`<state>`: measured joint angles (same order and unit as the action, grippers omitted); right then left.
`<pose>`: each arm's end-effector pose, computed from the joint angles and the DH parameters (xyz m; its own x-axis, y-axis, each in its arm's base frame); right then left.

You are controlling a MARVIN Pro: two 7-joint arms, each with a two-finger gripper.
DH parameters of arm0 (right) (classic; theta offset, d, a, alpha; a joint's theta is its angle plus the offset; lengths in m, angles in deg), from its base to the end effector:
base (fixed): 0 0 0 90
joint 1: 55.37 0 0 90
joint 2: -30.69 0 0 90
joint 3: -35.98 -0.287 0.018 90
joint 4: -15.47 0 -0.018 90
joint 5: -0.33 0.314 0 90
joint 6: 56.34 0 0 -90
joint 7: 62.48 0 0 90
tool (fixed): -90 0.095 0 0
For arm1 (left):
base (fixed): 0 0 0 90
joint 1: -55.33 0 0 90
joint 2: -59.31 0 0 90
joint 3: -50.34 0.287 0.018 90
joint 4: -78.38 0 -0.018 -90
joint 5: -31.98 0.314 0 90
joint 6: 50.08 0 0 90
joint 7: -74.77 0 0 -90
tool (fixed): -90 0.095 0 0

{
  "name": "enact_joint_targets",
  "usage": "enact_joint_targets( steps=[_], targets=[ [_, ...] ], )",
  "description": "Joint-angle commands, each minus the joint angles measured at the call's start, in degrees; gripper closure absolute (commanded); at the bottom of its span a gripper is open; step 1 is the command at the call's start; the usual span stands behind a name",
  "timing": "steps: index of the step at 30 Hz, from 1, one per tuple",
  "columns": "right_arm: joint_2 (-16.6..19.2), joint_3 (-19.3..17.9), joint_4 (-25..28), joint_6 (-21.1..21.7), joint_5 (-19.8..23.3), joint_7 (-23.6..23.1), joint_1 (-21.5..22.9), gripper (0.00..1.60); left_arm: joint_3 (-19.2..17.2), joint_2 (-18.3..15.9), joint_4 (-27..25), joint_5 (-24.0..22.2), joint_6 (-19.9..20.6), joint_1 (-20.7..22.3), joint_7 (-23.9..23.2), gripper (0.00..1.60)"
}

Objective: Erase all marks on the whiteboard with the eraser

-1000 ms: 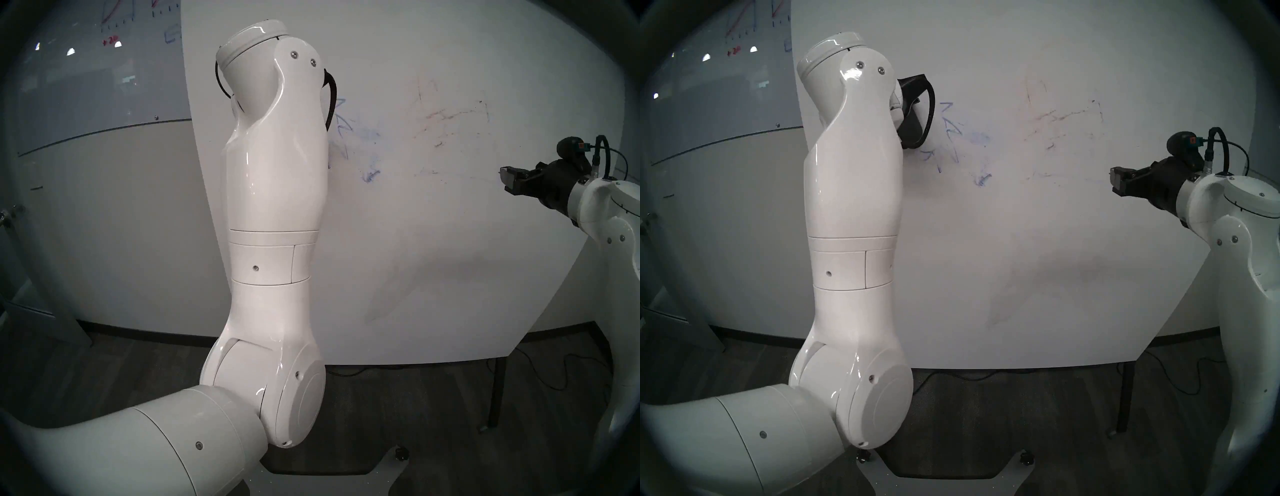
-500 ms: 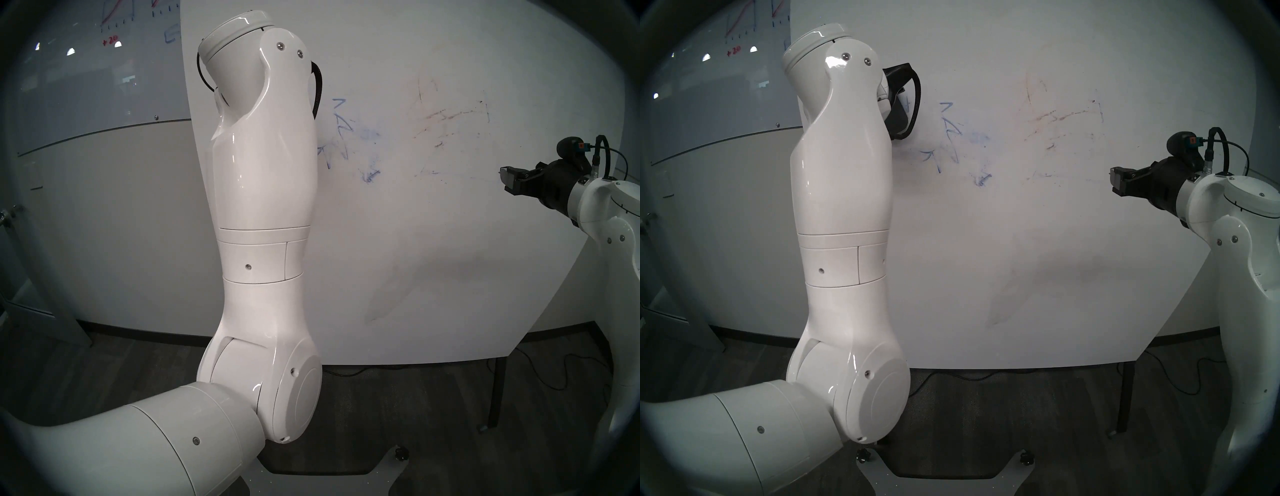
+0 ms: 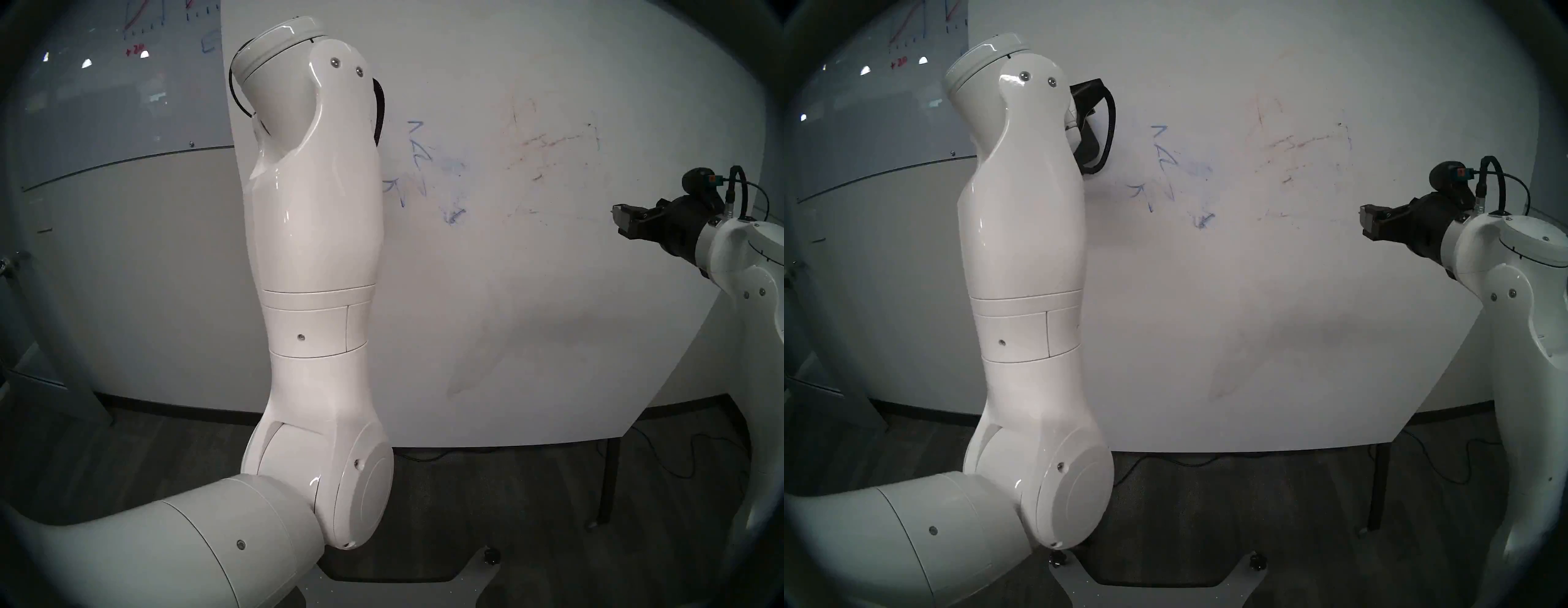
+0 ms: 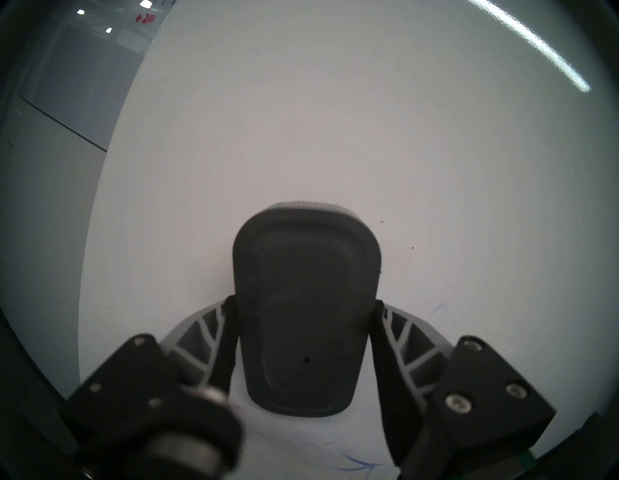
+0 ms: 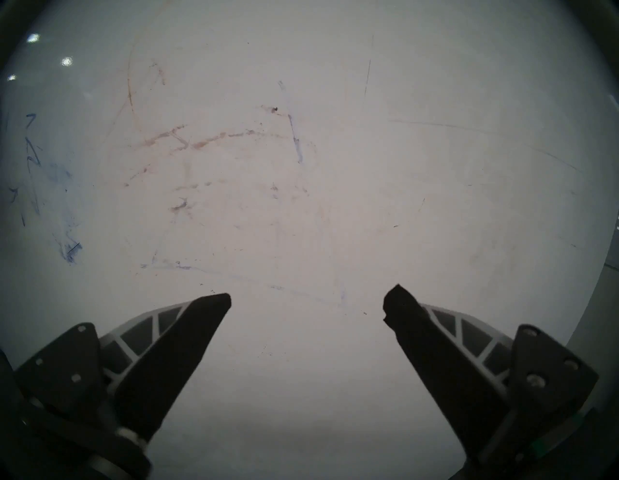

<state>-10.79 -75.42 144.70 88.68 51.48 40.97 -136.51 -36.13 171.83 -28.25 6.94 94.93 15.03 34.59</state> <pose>0.3445 -0.1470 0.0402 0.0673 0.2232 0.9725 -0.0325 -0.9737 0.2257 0.4483 -0.0868 0.1201 -0.0361 0.4680 0.8830 0.1449 -0.8718 0.4680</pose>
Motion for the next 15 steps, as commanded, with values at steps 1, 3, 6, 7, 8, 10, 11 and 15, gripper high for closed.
enact_joint_targets(
  steps=[1,3,6,7,8,10,11,15],
  targets=[
    [0.2,-0.2,0.3,-0.3,-0.1,0.0,0.5,0.00,-1.0,0.8,2.6,-1.9,0.0,2.7,4.9,1.60],
    [0.2,-0.2,0.3,-0.3,-0.1,0.0,0.5,0.00,-1.4,0.8,3.7,-2.5,0.0,3.6,4.9,1.60],
    [0.2,-0.2,0.3,-0.3,-0.1,0.0,0.5,0.00,-2.3,0.5,6.0,-3.4,0.0,5.5,4.6,1.60],
    [0.2,-0.2,0.3,-0.3,-0.1,0.0,0.5,0.00,-2.6,0.5,6.6,-3.6,0.0,6.0,4.7,1.60],
    [0.2,-0.2,0.3,-0.3,-0.1,0.0,0.5,0.00,-2.7,0.5,7.2,-3.9,0.0,6.4,4.6,1.60],
    [0.2,-0.2,0.3,-0.3,-0.1,0.0,0.5,0.00,-2.8,0.5,8.0,-4.2,0.0,6.9,4.5,1.60],
    [0.2,-0.2,0.3,-0.3,-0.1,0.0,0.5,0.00,-2.8,0.6,8.4,-4.5,0.0,7.1,4.5,1.60],
    [0.2,-0.2,0.3,-0.3,-0.1,0.0,0.5,0.00,-2.4,1.3,9.7,-5.1,0.0,7.4,4.3,1.60]
  ],
)
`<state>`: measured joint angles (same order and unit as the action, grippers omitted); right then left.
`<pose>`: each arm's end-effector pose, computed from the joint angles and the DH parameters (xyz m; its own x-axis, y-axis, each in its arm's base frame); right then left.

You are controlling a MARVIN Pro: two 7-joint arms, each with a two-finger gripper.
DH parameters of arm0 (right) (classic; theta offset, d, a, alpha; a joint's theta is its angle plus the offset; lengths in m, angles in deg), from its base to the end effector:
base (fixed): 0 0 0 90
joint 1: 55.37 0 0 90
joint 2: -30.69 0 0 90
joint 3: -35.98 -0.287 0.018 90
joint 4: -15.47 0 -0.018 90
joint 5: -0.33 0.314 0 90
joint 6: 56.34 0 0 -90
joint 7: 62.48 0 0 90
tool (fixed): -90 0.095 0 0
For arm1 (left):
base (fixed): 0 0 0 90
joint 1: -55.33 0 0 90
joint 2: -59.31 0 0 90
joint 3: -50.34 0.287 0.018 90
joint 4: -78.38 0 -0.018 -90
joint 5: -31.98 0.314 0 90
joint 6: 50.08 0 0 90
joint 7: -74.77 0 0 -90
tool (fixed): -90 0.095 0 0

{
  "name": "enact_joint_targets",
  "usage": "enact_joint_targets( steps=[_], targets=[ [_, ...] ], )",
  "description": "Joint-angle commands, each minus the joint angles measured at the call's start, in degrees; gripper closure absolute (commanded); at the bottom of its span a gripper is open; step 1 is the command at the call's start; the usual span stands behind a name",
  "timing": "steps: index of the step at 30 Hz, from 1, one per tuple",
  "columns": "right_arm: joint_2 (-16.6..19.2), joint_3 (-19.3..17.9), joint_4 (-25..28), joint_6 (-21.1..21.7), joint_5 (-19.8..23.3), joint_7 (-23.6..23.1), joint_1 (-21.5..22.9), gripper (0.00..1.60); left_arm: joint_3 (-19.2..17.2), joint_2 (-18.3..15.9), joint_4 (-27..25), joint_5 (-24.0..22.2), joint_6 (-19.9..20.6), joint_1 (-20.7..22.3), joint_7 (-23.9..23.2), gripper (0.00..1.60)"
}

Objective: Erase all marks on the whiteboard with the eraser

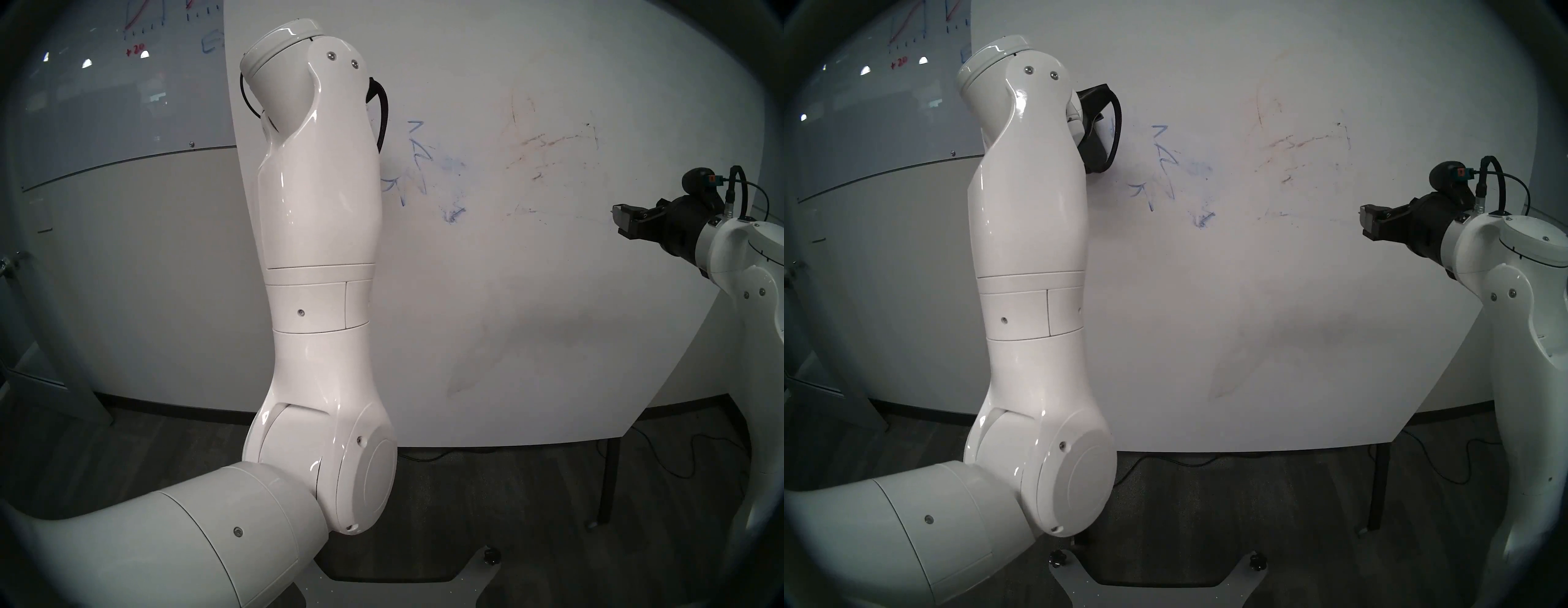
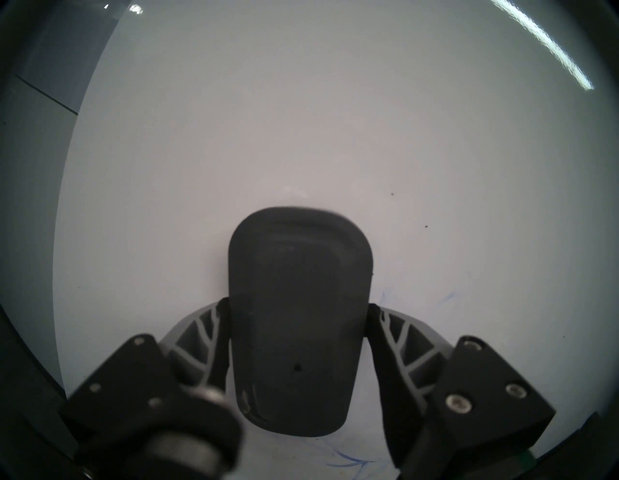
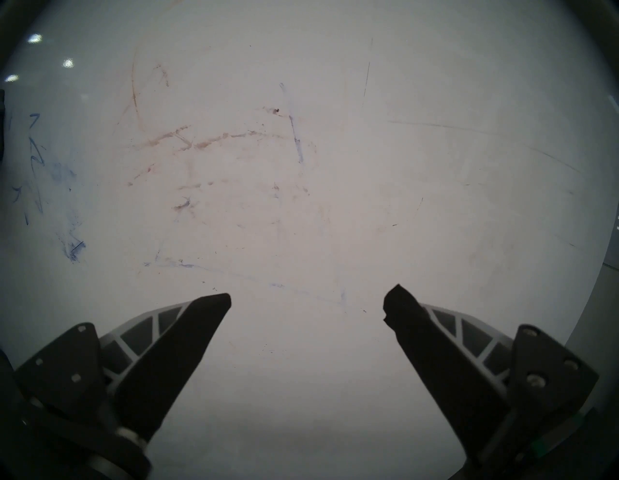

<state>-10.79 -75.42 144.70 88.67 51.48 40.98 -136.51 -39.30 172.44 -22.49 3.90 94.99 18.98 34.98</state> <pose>0.3445 -0.1470 0.0402 0.0671 0.2231 0.9725 -0.0326 -0.9737 0.2256 0.4707 -0.0886 0.1241 0.0236 0.4994 0.8661 0.1317 -0.8603 0.4925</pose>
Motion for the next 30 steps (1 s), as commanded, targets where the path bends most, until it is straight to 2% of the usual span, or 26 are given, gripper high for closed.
enact_joint_targets(
  steps=[1,6,18,30],
  targets=[
    [0.2,-0.2,0.3,-0.3,-0.1,0.0,0.5,0.00,0.8,0.8,4.3,-2.2,-0.1,3.4,3.8,1.60],
    [0.2,-0.2,0.3,-0.3,-0.1,0.0,0.5,0.00,1.4,1.8,5.5,-2.4,-0.1,3.3,3.2,1.60],
    [0.2,-0.2,0.3,-0.2,-0.1,0.0,0.4,0.00,4.4,1.9,8.5,-2.7,-0.1,0.9,0.3,1.60],
    [0.2,-0.2,0.3,-0.2,-0.1,0.0,0.4,0.00,7.2,1.9,11.0,-4.2,-0.1,-0.3,-0.5,1.60]
  ],
)
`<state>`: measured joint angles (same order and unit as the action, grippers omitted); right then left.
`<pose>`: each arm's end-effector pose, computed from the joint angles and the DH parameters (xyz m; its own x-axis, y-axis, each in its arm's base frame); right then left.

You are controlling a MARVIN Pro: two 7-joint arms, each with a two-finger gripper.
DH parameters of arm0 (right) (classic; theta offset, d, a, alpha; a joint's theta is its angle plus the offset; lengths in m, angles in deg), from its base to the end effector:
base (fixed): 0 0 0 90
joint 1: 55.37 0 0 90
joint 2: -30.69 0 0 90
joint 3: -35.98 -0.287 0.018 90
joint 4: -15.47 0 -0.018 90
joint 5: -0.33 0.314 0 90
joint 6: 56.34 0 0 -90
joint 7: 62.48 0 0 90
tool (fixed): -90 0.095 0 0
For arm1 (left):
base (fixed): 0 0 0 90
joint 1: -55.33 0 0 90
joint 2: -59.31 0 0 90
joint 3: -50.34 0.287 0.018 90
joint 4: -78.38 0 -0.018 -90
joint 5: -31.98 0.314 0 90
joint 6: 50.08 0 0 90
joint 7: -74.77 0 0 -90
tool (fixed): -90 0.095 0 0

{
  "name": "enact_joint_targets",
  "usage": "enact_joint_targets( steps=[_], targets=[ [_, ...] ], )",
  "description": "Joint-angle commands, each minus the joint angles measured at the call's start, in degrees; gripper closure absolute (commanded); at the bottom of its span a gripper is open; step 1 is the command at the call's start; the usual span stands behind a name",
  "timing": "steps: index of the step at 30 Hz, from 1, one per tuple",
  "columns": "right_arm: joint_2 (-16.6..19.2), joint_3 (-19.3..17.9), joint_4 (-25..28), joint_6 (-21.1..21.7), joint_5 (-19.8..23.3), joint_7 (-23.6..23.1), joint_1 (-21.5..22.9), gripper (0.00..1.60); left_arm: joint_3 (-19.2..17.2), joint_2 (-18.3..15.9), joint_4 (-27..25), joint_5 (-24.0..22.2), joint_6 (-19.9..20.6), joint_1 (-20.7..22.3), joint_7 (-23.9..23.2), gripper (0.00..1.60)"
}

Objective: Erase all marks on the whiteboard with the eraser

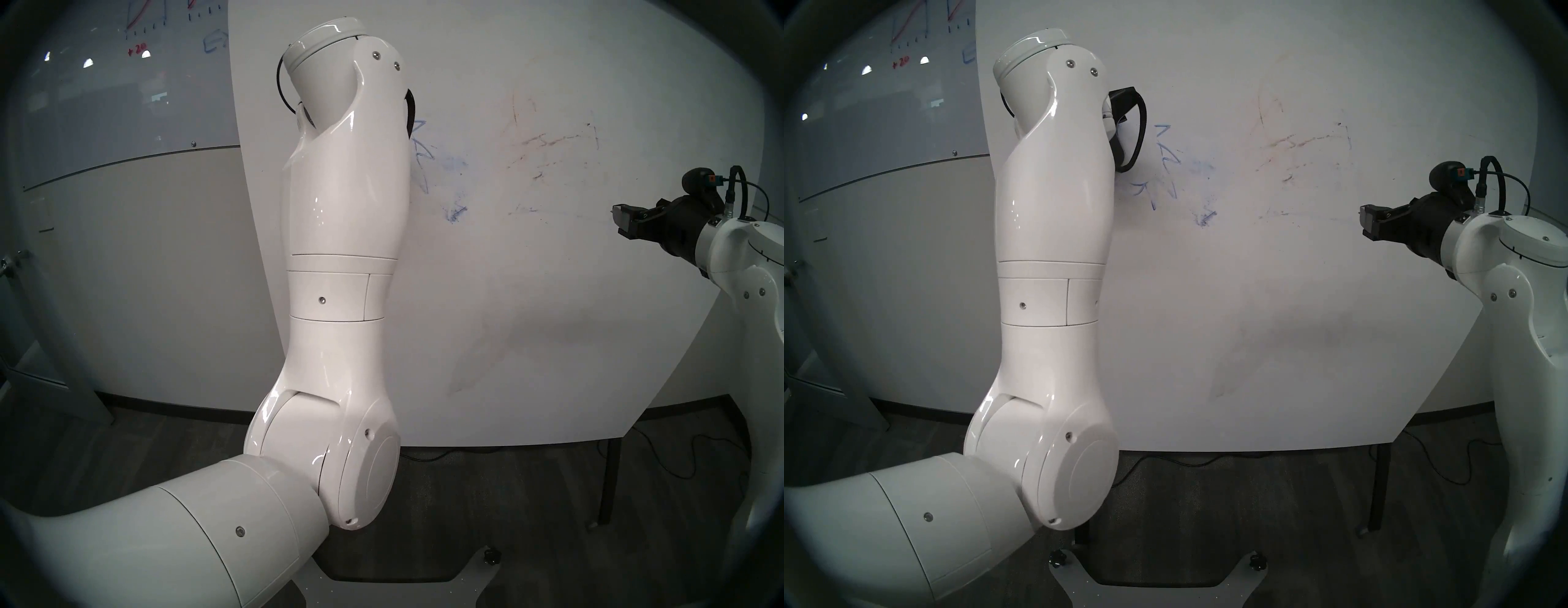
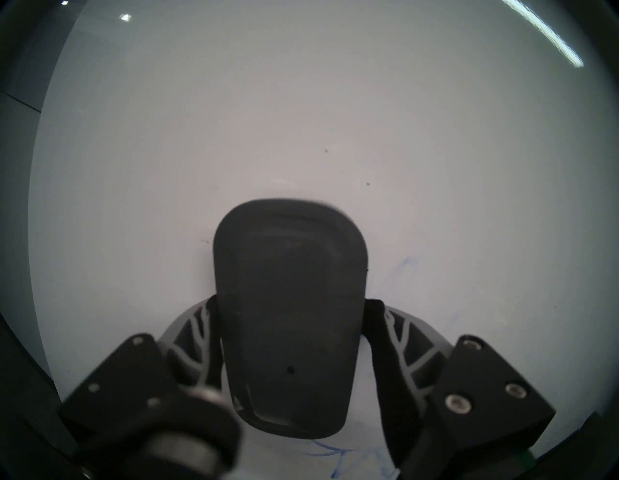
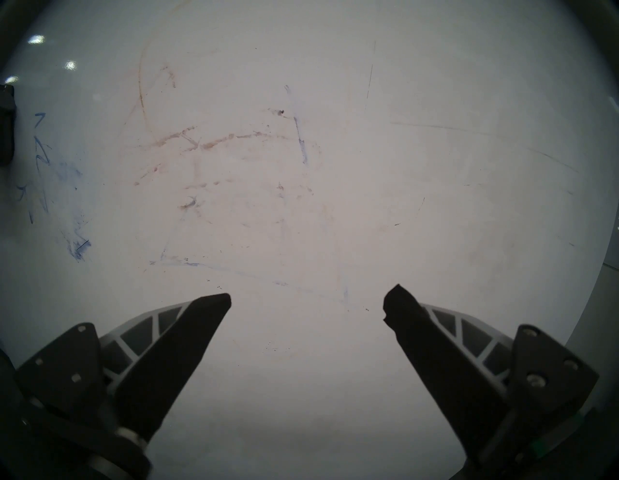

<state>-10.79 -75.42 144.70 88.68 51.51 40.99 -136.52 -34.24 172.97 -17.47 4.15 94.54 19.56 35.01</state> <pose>0.3445 -0.1470 0.0401 0.0675 0.2229 0.9725 -0.0324 -0.9737 0.2254 0.4802 -0.1338 0.1191 0.0805 0.4186 0.9046 0.0881 -0.9070 0.4118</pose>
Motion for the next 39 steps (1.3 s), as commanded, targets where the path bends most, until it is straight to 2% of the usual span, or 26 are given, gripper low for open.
enact_joint_targets(
  steps=[1,13,21,32,39],
  targets=[
    [0.2,-0.2,0.3,-0.3,-0.1,0.0,0.5,0.00,2.2,1.3,6.3,-4.7,0.4,-0.7,-0.5,1.60],
    [0.2,-0.2,0.3,-0.3,-0.1,0.0,0.5,0.00,0.9,1.3,8.6,-7.7,0.4,1.0,1.6,1.60],
    [0.3,-0.1,0.3,-0.4,-0.1,0.0,0.5,0.00,-0.4,1.3,5.7,-9.0,0.4,0.9,5.7,1.60],
    [0.2,-0.2,0.3,-0.3,-0.1,0.0,0.5,0.00,2.5,1.3,-6.3,-4.9,0.4,-5.7,5.7,1.60],
    [0.2,-0.2,0.3,-0.3,-0.1,0.0,0.5,0.00,4.3,1.3,-8.5,-3.5,0.4,-11.6,5.5,1.60]
  ],
)
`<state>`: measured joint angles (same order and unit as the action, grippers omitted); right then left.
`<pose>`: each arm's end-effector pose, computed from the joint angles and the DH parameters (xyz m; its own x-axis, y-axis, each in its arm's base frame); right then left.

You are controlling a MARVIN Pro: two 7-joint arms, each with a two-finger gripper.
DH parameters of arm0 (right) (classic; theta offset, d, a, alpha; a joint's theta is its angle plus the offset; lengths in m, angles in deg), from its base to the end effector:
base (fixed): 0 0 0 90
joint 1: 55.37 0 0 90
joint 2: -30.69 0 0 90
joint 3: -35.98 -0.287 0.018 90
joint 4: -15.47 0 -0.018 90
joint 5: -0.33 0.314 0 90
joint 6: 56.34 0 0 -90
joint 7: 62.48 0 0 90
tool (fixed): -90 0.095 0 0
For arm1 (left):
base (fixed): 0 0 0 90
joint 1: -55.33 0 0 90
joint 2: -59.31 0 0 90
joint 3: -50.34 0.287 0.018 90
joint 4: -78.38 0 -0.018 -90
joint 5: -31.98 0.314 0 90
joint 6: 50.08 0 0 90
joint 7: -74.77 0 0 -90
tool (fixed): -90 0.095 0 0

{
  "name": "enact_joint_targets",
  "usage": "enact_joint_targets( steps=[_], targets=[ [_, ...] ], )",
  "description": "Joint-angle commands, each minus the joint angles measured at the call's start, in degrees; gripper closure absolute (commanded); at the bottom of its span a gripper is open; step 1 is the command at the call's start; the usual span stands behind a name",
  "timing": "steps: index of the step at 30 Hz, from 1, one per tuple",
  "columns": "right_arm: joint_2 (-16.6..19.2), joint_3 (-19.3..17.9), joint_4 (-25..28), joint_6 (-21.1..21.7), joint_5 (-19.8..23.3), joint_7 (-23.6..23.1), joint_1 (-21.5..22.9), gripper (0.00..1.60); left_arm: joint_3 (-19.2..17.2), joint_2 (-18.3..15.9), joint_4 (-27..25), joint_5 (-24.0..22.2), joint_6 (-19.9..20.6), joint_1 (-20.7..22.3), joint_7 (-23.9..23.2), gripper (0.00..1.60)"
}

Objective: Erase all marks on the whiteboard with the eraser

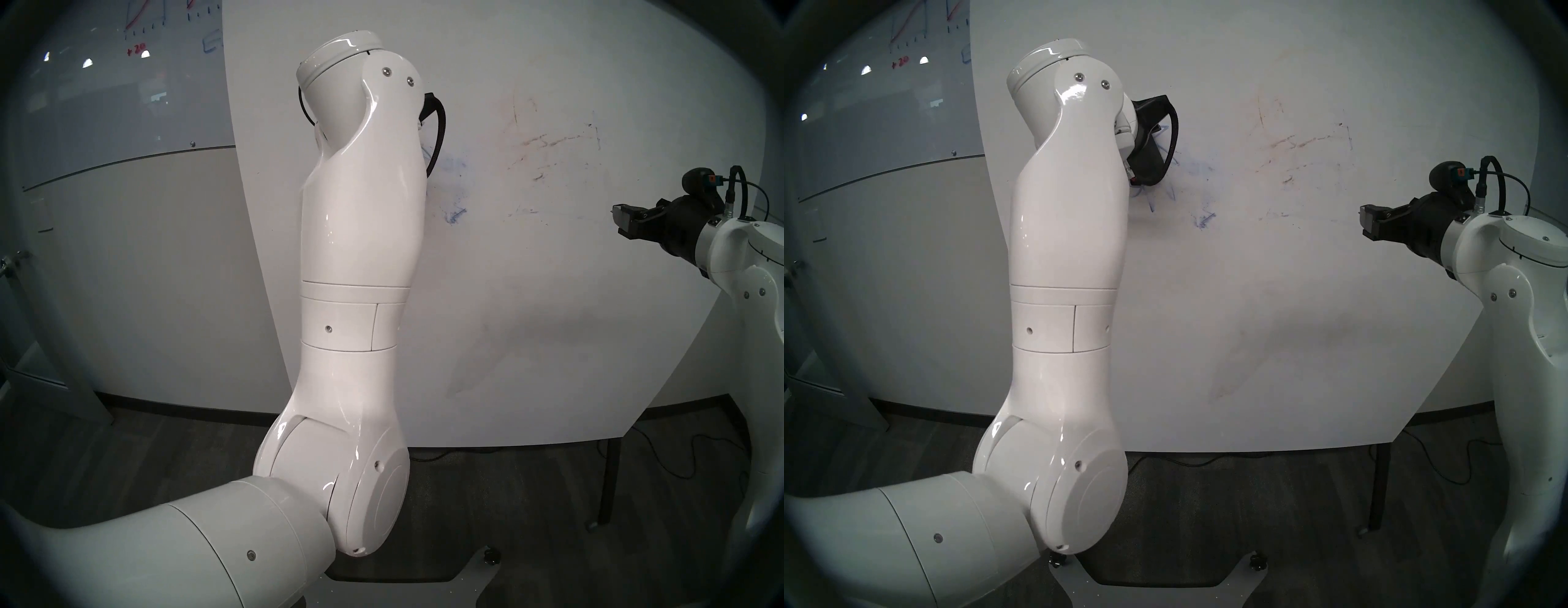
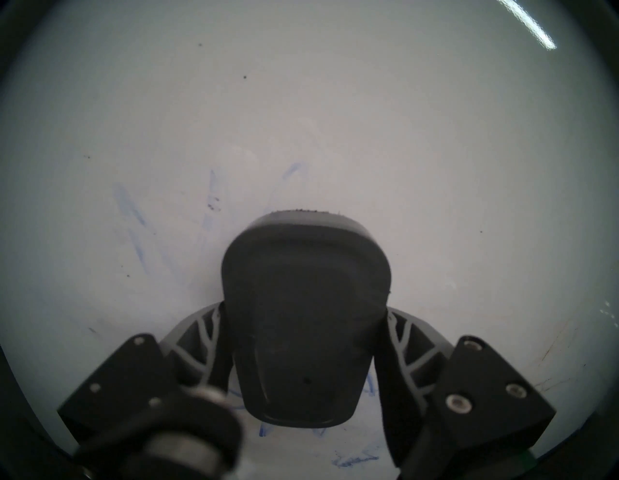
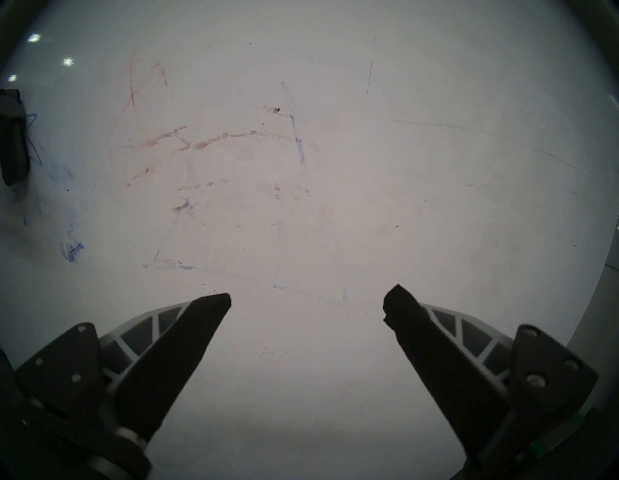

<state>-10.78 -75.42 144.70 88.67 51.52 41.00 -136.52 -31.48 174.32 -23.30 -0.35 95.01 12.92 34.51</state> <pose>0.3445 -0.1470 0.0402 0.0674 0.2229 0.9725 -0.0324 -0.9737 0.2254 0.4605 -0.1508 0.0954 0.1354 0.4540 0.8806 -0.0062 -0.8884 0.4590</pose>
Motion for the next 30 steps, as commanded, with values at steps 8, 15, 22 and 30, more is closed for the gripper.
enact_joint_targets(
  steps=[8,15,22,30],
  targets=[
    [0.2,-0.2,0.3,-0.3,-0.1,0.0,0.5,0.00,2.7,0.0,-3.1,1.4,-0.1,-7.6,5.6,1.60],
    [0.2,-0.2,0.3,-0.3,-0.1,0.0,0.5,0.00,2.8,-0.3,-1.9,0.2,-0.1,-9.3,6.1,1.60],
    [0.2,-0.2,0.3,-0.3,-0.1,0.0,0.5,0.00,4.1,-2.3,-0.7,-0.7,-0.1,-11.6,6.0,1.60],
    [0.2,-0.2,0.3,-0.3,-0.1,0.0,0.5,0.00,4.5,-3.6,0.4,-1.0,-0.1,-13.1,5.9,1.60]
  ],
)
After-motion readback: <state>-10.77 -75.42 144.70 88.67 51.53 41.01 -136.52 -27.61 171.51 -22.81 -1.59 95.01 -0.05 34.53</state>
